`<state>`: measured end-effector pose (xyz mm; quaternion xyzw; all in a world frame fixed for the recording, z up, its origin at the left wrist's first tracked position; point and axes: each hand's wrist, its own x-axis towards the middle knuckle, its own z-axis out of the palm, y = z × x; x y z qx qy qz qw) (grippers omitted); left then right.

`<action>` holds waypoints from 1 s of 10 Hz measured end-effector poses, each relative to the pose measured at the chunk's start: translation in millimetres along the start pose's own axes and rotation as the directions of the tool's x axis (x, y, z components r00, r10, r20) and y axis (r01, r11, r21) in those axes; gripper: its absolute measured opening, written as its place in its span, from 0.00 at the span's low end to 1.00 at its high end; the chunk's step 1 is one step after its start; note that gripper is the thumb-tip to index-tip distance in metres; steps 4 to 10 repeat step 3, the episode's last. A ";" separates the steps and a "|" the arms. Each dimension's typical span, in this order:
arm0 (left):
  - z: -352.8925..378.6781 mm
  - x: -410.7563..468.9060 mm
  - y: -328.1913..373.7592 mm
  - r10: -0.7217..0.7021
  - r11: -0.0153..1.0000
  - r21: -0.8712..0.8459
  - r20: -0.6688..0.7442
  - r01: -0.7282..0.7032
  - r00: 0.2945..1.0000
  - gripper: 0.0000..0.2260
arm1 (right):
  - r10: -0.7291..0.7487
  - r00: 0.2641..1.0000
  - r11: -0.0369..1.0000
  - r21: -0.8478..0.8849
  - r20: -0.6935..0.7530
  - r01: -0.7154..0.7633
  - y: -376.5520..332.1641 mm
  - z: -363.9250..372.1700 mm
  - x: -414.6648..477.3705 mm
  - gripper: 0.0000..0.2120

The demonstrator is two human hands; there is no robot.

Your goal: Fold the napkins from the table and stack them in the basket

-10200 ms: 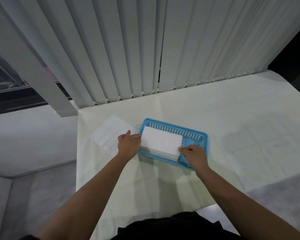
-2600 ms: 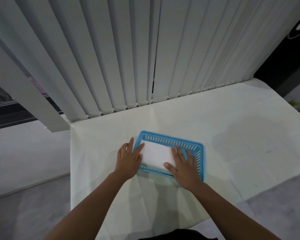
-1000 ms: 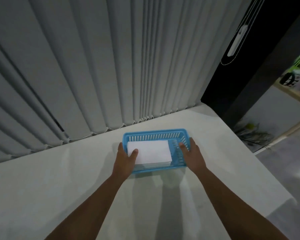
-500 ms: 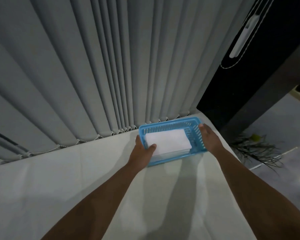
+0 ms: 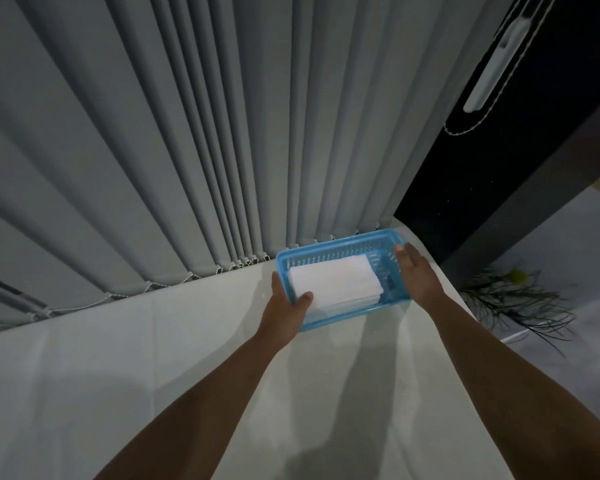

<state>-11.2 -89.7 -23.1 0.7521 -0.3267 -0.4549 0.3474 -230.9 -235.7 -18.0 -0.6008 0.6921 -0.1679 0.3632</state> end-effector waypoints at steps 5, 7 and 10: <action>-21.3 -20.6 -5.0 0.008 0.990 0.140 -0.005 -0.008 1.000 0.35 | -0.205 0.978 0.889 -0.412 0.028 0.198 -16.2 21.2 -26.0 0.32; -21.3 -20.6 -5.0 0.008 0.990 0.140 -0.005 -0.008 1.000 0.35 | -0.205 0.978 0.889 -0.412 0.028 0.198 -16.2 21.2 -26.0 0.32; -21.3 -20.6 -5.0 0.008 0.990 0.140 -0.005 -0.008 1.000 0.35 | -0.205 0.978 0.889 -0.412 0.028 0.198 -16.2 21.2 -26.0 0.32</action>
